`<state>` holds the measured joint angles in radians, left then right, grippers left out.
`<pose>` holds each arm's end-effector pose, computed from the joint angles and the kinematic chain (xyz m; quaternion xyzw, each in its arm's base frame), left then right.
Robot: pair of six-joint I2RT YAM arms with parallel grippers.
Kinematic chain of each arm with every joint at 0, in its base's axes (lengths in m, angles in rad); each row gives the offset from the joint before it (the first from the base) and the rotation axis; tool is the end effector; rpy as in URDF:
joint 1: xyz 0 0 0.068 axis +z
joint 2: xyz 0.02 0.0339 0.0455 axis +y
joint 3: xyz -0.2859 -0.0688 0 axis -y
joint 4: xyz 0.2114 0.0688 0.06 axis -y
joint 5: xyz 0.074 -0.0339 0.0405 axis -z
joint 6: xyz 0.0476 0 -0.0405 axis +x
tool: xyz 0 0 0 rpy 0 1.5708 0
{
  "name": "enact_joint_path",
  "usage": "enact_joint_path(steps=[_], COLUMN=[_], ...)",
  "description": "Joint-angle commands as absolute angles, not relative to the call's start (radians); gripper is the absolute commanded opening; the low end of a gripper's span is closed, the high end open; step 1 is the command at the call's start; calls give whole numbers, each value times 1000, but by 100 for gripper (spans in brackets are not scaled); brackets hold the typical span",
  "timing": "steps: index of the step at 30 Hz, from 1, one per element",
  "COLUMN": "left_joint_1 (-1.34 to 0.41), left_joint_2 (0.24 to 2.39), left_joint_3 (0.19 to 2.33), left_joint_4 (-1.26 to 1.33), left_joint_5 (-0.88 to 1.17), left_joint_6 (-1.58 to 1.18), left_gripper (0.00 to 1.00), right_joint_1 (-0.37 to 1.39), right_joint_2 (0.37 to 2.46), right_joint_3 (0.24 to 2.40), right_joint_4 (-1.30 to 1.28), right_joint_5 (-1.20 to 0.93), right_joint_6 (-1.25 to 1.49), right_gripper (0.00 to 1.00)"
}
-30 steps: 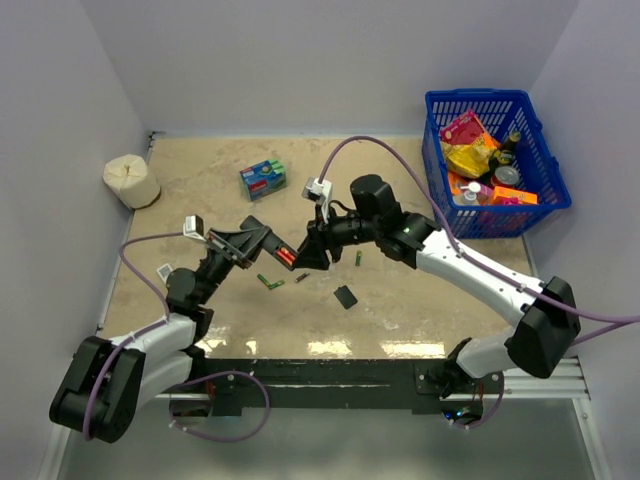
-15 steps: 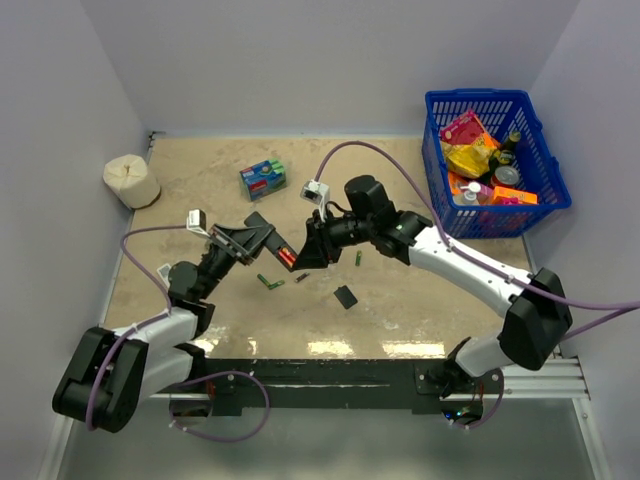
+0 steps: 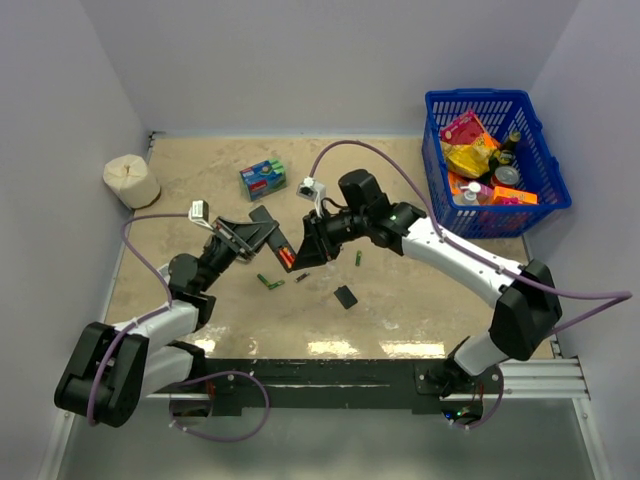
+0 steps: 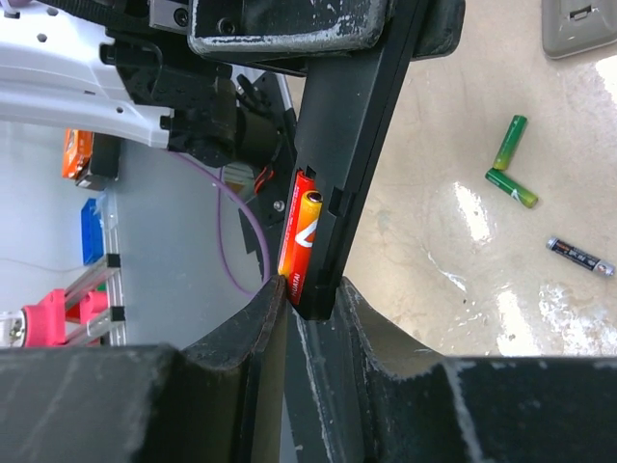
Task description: Load the batteries into the remote control
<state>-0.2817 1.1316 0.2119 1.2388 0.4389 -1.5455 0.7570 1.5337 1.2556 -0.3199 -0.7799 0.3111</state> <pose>0.1725 -0.0710 0.2772 -0.1953 0.5656 -0.7042 0.3823 0.2084 0.2429 0.3381 -0.3541 0.7581 0.5093 0.2011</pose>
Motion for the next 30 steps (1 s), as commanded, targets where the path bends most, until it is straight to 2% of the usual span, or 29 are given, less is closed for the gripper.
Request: enact_joint_path(steps=[1,7,10,13,18,30], left_joint_1=[-308,-308,-308,-308,-308,-308], left_joint_2=[1114,1112,1108,1089,1055,1065], left_joint_3=[250,190,198,215,241,261], left_joint_4=[1615,1525,1480,1407,1333,1330], left_joint_5=[509,454,460,474,485,489], left_joint_6=[-1586,-1537,-1481,-1409,-1345,-1332], left_gripper=[0,0,0,0,0,0], right_joint_1=[764,762,764,764,762,765], right_joint_2=[1554,1525,1509,1486,1470,1491], right_joint_3=[1322,1348,1358,1368,1368,1281], right_joint_4=[-317,-377,-393,-396,-373,-186], right_joint_5=[-738,-681,-657,-620,-571,-652], right_joint_6=[278,256,256,267,293,434], right_gripper=[27,38,49,55,56,54])
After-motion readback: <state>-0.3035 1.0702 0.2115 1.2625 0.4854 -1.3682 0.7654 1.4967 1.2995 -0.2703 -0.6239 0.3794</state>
